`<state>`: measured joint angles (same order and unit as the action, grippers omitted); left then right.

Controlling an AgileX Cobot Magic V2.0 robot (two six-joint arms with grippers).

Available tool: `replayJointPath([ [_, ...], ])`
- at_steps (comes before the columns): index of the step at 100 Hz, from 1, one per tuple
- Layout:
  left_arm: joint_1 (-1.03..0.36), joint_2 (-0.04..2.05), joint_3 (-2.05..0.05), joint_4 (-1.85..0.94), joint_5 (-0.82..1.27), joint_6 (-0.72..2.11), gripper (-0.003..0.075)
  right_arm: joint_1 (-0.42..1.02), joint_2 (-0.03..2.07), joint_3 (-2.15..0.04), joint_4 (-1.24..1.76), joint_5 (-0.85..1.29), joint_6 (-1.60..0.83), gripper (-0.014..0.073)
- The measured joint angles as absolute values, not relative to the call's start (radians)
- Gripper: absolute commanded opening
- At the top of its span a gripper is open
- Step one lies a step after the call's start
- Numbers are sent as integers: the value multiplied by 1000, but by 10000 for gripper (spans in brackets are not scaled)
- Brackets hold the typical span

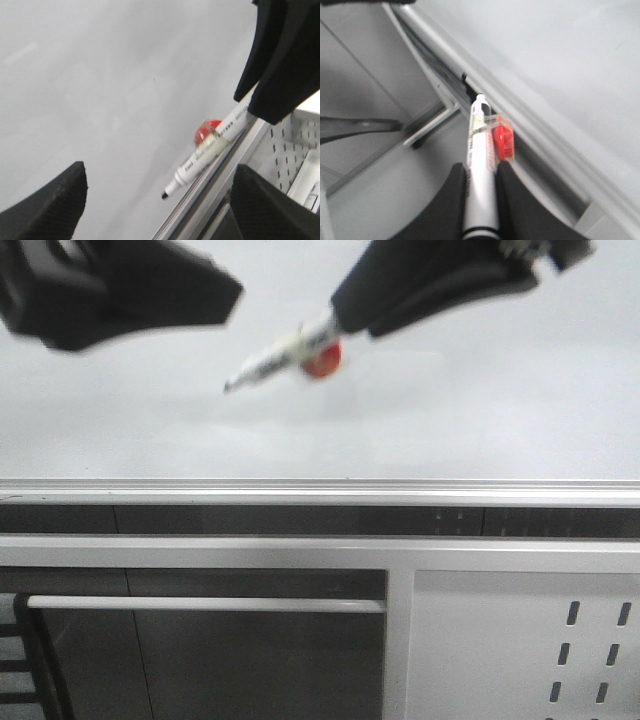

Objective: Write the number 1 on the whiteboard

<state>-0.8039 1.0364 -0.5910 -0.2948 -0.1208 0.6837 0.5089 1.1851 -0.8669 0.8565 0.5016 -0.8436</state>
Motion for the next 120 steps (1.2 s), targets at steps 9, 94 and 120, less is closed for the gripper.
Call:
replayJointPath([
  [9,-804,972,-553,-360,-121,684,410,509,1101,-833,841,445,-844,-71],
  [94,-804,700,-261,-734,-413,682,-18,956,768,-265,802,-547,-844,-60],
  [120,-804,700,-261,-735,-433,682,-18,993,939,-265,802,-710,-841,-61],
])
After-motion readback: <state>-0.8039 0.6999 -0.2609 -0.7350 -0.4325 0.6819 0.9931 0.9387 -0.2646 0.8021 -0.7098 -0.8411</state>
